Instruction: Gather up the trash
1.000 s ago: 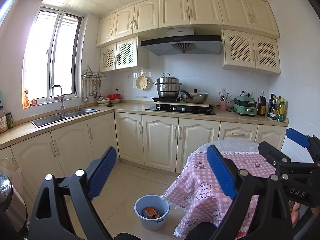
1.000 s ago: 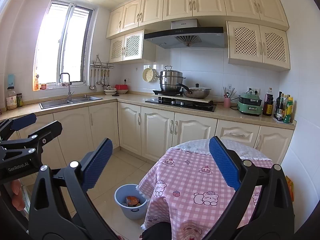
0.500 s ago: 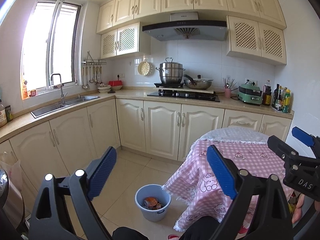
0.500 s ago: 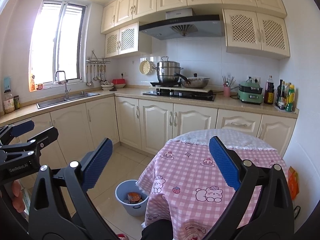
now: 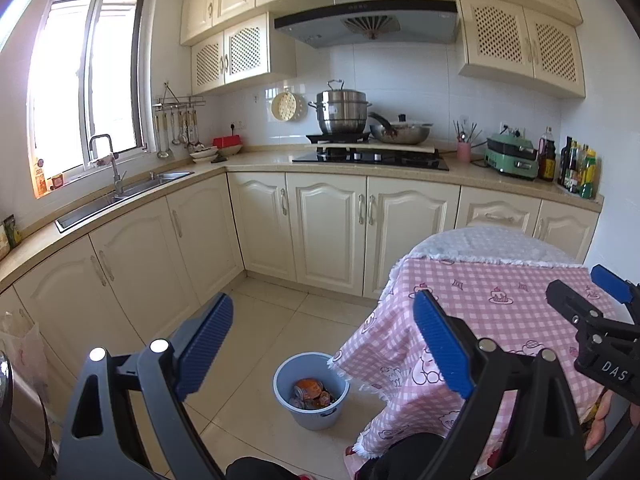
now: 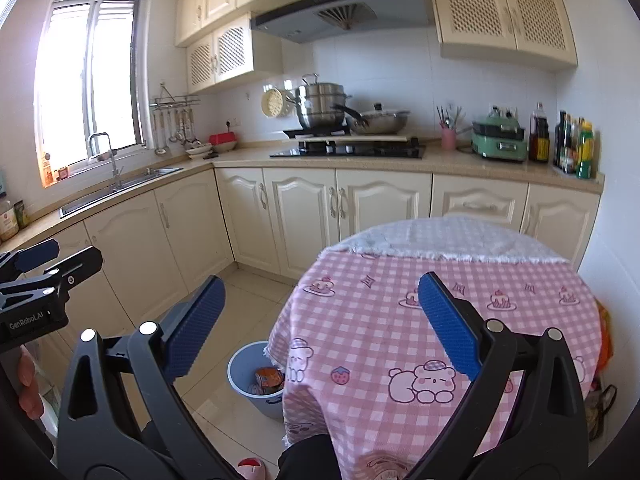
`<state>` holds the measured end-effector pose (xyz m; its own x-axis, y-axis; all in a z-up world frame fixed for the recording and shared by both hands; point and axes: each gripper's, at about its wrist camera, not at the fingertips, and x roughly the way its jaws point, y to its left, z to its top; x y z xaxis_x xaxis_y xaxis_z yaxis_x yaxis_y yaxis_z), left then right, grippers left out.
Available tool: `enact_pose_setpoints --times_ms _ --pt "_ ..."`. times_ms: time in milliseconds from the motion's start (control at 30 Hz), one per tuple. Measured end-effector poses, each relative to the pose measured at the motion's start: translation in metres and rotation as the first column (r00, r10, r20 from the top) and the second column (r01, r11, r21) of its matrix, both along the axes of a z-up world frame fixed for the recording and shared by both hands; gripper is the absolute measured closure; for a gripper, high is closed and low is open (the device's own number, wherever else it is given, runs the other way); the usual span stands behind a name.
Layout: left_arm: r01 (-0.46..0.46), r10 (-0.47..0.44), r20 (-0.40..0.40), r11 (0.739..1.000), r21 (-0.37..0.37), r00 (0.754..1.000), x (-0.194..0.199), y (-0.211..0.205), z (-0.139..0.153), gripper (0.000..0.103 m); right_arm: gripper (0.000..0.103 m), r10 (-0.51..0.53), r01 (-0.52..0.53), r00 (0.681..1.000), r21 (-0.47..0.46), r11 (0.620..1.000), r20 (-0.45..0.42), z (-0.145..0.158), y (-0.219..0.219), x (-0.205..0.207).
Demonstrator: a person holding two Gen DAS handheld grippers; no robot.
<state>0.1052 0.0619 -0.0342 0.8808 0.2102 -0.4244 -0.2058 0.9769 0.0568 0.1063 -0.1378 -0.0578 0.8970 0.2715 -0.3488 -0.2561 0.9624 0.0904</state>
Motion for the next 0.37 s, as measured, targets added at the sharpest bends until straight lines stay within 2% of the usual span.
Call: enact_pose_setpoints --times_ms 233,367 --pt "0.020 -0.019 -0.084 1.000 0.010 0.996 0.054 -0.016 -0.017 0.013 0.008 -0.052 0.054 0.996 0.018 0.998 -0.073 -0.022 -0.029 0.043" --pt "0.051 -0.047 -0.136 0.998 0.023 0.990 0.093 -0.034 -0.034 0.013 0.008 -0.115 0.117 0.987 0.011 0.993 -0.108 -0.036 -0.057 0.067"
